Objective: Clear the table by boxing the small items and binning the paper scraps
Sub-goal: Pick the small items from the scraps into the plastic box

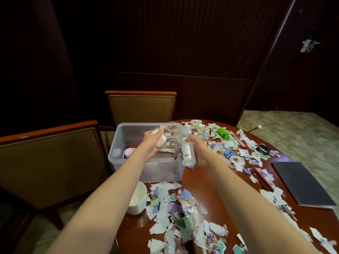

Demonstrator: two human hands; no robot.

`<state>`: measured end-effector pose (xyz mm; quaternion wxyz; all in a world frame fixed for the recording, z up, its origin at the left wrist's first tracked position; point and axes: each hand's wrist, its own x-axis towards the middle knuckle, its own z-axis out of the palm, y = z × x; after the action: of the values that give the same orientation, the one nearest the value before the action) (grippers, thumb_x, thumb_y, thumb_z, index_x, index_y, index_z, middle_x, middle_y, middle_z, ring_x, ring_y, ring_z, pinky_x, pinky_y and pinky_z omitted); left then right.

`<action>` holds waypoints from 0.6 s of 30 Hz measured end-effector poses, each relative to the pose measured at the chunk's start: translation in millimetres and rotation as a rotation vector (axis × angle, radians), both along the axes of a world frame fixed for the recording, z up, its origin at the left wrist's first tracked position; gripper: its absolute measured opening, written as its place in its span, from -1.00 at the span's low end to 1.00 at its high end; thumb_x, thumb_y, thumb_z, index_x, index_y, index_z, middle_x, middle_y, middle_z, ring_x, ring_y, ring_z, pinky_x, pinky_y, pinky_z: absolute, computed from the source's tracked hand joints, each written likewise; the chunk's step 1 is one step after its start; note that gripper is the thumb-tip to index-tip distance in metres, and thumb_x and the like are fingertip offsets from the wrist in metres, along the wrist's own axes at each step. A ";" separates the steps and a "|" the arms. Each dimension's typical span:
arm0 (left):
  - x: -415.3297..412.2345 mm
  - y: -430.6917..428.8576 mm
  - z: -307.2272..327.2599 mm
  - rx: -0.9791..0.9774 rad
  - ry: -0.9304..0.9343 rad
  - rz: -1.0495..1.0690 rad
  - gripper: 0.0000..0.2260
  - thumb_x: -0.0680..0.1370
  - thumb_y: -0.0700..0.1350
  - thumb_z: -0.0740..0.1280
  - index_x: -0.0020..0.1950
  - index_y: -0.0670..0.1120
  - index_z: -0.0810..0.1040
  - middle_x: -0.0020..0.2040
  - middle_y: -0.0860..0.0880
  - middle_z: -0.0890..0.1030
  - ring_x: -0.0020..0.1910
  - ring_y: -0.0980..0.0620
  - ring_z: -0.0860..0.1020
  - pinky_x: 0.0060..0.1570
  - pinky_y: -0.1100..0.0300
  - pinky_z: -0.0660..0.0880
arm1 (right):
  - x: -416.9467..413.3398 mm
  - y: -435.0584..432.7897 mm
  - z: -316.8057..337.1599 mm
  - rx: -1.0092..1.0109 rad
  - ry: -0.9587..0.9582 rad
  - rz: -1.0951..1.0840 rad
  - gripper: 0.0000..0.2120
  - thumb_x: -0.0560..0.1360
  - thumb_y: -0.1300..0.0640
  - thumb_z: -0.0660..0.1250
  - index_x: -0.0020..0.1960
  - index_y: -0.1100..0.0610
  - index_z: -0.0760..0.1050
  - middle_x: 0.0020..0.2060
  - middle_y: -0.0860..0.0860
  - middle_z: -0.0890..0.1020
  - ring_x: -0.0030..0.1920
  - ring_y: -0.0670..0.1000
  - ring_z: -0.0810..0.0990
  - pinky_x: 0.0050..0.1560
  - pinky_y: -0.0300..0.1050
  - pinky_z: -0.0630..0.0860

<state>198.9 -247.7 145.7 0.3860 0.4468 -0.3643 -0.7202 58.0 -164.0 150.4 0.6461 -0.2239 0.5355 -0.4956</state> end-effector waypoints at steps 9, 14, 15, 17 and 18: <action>49.5 -49.5 -13.1 -0.032 -0.324 0.067 -0.60 0.61 -0.30 0.11 0.41 -0.08 0.11 0.25 -0.20 0.36 0.02 -0.07 0.42 -0.18 0.09 0.45 | 34.4 -62.4 -11.2 0.097 0.097 0.110 -0.87 0.52 0.09 0.14 0.00 0.13 0.36 -0.29 0.12 0.54 -0.35 0.00 0.50 -0.34 -0.17 0.47; 61.4 -78.6 -30.0 -0.203 -0.705 -0.090 -0.48 0.54 -0.26 0.31 0.41 -0.17 0.13 0.36 -0.18 0.30 0.23 -0.11 0.40 0.06 0.12 0.44 | 45.8 -89.6 -30.0 0.217 0.164 0.117 -0.70 0.49 0.04 0.23 0.17 0.11 0.32 -0.18 0.11 0.49 -0.24 0.01 0.51 -0.28 -0.10 0.47; 62.3 -83.5 -32.0 -0.272 -0.798 -0.161 -0.47 0.51 -0.24 0.36 0.39 -0.19 0.18 0.35 -0.17 0.33 0.27 -0.12 0.39 0.12 0.12 0.42 | 47.2 -93.3 -32.5 0.238 0.185 0.115 -0.69 0.49 0.04 0.24 0.18 0.11 0.31 -0.15 0.12 0.50 -0.21 0.02 0.52 -0.27 -0.10 0.48; 62.5 -97.1 -38.5 -0.382 -0.922 -0.283 -0.52 0.47 -0.23 0.41 0.33 -0.19 0.31 0.31 -0.15 0.40 0.27 -0.12 0.42 0.15 0.10 0.43 | 48.8 -104.0 -40.8 0.292 0.230 0.110 -0.68 0.48 0.05 0.26 0.18 0.11 0.31 -0.06 0.13 0.51 -0.17 0.03 0.52 -0.27 -0.09 0.49; 61.4 -103.0 -41.3 -0.434 -0.977 -0.351 -0.55 0.45 -0.23 0.42 0.30 -0.18 0.37 0.30 -0.14 0.42 0.26 -0.11 0.43 0.14 0.11 0.43 | 49.1 -109.3 -45.7 0.318 0.243 0.106 -0.68 0.47 0.06 0.27 0.17 0.13 0.33 -0.03 0.14 0.50 -0.16 0.04 0.53 -0.25 -0.09 0.50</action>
<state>260.3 -350.7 104.4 0.1300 0.5716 -0.7092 -0.3917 107.1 -273.3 104.7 0.6293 -0.2051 0.6683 -0.3397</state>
